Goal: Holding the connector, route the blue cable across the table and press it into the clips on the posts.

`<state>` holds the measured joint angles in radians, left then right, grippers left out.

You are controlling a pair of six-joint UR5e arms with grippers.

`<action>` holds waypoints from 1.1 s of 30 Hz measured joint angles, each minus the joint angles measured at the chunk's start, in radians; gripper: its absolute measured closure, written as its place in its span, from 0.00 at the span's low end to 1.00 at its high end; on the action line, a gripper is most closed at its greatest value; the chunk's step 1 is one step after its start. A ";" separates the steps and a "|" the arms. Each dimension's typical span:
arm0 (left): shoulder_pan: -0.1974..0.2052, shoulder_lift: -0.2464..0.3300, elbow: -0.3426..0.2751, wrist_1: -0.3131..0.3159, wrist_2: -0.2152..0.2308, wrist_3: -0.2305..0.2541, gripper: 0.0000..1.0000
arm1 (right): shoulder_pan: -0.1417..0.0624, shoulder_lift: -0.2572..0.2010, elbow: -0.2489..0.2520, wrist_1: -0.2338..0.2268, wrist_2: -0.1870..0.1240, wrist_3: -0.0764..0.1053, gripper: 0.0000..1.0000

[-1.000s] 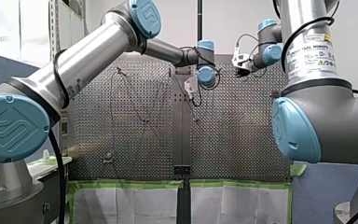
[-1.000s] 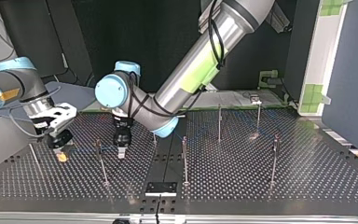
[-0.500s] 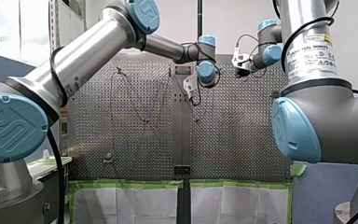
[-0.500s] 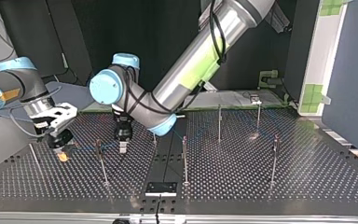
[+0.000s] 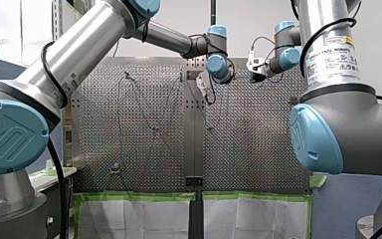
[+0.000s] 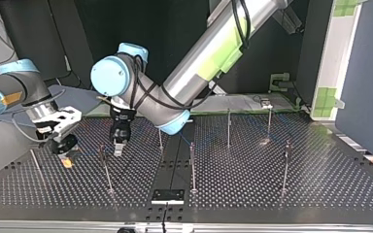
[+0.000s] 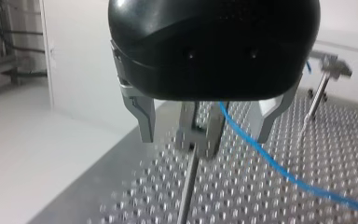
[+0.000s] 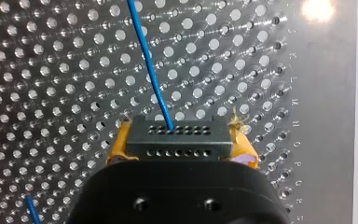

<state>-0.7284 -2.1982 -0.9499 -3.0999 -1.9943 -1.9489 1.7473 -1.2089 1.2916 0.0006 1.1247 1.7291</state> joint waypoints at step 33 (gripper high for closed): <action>-0.030 0.296 -0.295 0.072 0.028 0.067 0.00 | 0.003 -0.001 0.000 0.003 0.000 0.000 1.00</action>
<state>-0.7584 -1.9024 -1.2453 -3.0282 -1.9665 -1.8815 1.7507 -1.2097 1.2913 0.0041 1.1246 1.7291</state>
